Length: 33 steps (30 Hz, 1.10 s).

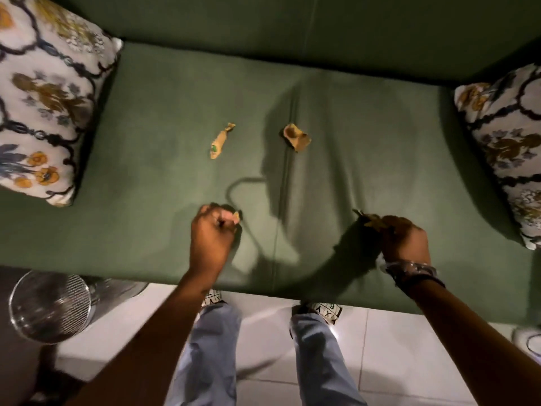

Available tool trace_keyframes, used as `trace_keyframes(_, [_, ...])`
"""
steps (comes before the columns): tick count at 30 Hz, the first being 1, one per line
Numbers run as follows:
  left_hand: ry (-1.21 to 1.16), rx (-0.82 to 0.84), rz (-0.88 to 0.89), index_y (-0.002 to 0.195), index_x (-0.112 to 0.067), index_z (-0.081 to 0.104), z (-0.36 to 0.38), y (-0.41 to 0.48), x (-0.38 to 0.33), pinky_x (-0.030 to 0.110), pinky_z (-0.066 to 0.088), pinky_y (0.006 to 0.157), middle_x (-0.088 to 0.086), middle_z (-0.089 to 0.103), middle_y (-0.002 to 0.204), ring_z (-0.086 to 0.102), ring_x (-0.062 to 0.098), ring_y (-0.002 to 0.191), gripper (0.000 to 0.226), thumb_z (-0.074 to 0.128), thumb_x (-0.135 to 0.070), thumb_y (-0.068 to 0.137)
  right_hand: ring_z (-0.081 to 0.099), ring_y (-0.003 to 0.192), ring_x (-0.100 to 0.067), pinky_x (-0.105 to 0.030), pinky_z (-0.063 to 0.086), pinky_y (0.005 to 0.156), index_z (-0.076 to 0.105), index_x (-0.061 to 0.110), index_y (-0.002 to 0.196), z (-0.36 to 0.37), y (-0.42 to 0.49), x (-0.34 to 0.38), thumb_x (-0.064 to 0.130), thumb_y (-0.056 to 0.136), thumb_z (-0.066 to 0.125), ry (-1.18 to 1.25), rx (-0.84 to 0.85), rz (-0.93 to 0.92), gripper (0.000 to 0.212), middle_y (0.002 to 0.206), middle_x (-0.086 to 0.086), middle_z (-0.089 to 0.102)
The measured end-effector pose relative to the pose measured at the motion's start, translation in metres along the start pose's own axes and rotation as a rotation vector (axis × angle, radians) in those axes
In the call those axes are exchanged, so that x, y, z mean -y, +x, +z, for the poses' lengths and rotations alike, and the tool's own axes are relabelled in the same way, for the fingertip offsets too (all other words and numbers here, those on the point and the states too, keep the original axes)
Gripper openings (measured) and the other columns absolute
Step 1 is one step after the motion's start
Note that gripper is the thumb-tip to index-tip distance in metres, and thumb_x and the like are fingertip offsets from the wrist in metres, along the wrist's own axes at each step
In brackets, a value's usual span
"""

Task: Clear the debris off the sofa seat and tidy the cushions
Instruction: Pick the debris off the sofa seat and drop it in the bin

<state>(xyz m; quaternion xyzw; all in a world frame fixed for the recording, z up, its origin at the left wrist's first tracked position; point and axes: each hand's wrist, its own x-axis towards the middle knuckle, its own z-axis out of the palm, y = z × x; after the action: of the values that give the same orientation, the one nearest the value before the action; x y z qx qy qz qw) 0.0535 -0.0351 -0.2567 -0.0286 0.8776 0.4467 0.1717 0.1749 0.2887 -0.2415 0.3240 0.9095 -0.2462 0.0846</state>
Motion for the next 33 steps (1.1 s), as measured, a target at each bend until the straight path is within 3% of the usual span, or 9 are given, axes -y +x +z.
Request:
trace_keyframes(2, [-0.097,-0.060,-0.077,0.066,-0.022,0.063,-0.019,-0.031,0.021,0.049,0.055,0.078,0.014,0.067,0.075,0.066,0.033,0.073,0.029,0.063,0.001,0.084,0.068,0.071,-0.039,-0.039,0.055,0.068,0.073,0.007,0.087,0.013,-0.021,0.026,0.002,0.084,0.063,0.066,0.007,0.001,0.011,0.083,-0.023,0.072])
trace_keyframes(6, [-0.107,-0.170,-0.154,0.069,-0.033,0.065,-0.078,-0.087,0.074,0.026,0.052,0.075,-0.010,0.066,0.078,0.065,0.017,0.073,0.027,0.065,-0.012,0.087,0.068,0.068,-0.040,-0.055,0.057,0.066,0.069,0.009,0.084,0.051,-0.066,0.103,0.008,0.088,0.063,0.230,0.089,0.050,0.008,0.078,-0.024,0.070])
trace_keyframes(9, [-0.236,-0.343,-0.404,0.065,-0.027,0.067,-0.133,-0.111,0.118,0.036,0.055,0.070,0.012,0.065,0.080,0.063,0.030,0.069,0.030,0.069,-0.004,0.085,0.070,0.069,-0.038,-0.040,0.058,0.070,0.072,0.000,0.086,0.099,-0.108,0.179,-0.005,0.078,0.071,0.265,0.178,-0.128,0.010,0.080,-0.025,0.073])
trace_keyframes(13, [-0.374,-0.586,-0.715,0.068,-0.010,0.062,-0.214,-0.120,0.173,0.018,0.052,0.048,0.014,0.061,0.068,0.055,0.026,0.063,0.026,0.068,0.008,0.086,0.068,0.072,-0.023,-0.022,0.052,0.076,0.073,0.000,0.083,0.178,-0.173,0.306,0.007,0.079,0.067,0.326,0.506,-0.379,0.010,0.083,-0.022,0.075])
trace_keyframes(17, [-0.348,-0.661,-0.800,0.076,0.002,0.064,-0.272,-0.110,0.230,0.038,0.054,0.070,0.015,0.062,0.076,0.058,0.027,0.077,0.015,0.061,0.009,0.089,0.066,0.077,-0.036,-0.038,0.048,0.071,0.069,0.004,0.079,0.269,-0.225,0.398,0.031,0.089,0.056,0.268,0.751,-0.522,0.031,0.081,-0.020,0.073])
trace_keyframes(21, [-0.250,-0.557,-0.862,0.101,0.004,0.070,-0.302,-0.097,0.282,0.031,0.050,0.084,0.026,0.073,0.102,0.066,0.026,0.089,0.016,0.062,-0.004,0.090,0.062,0.109,-0.031,-0.036,0.048,0.092,0.064,0.006,0.112,0.356,-0.251,0.454,0.016,0.090,0.055,0.181,0.955,-0.425,0.025,0.114,-0.017,0.068])
trace_keyframes(25, [-0.248,-0.577,-0.981,0.112,0.003,0.069,-0.301,-0.081,0.316,0.048,0.053,0.102,0.026,0.071,0.118,0.066,0.039,0.114,0.025,0.064,-0.002,0.088,0.058,0.115,-0.037,-0.040,0.048,0.094,0.042,0.009,0.138,0.384,-0.251,0.457,0.011,0.086,0.059,0.147,0.961,-0.248,0.054,0.125,-0.021,0.063])
trace_keyframes(30, [-0.071,-0.626,-0.857,0.109,0.002,0.070,-0.277,-0.087,0.274,0.047,0.051,0.100,0.026,0.072,0.114,0.066,0.040,0.109,0.028,0.060,-0.014,0.089,0.067,0.097,-0.038,-0.046,0.052,0.089,0.061,0.009,0.119,0.322,-0.229,0.409,0.014,0.086,0.061,0.267,0.841,-0.290,0.034,0.105,-0.018,0.073])
trace_keyframes(33, [0.098,-0.553,-0.505,0.099,0.001,0.070,-0.239,-0.080,0.207,0.050,0.053,0.088,0.027,0.071,0.098,0.067,0.044,0.093,0.022,0.056,-0.013,0.089,0.069,0.086,-0.041,-0.046,0.054,0.085,0.069,0.008,0.106,0.252,-0.180,0.364,0.010,0.086,0.059,0.266,0.676,-0.316,0.023,0.098,-0.022,0.074])
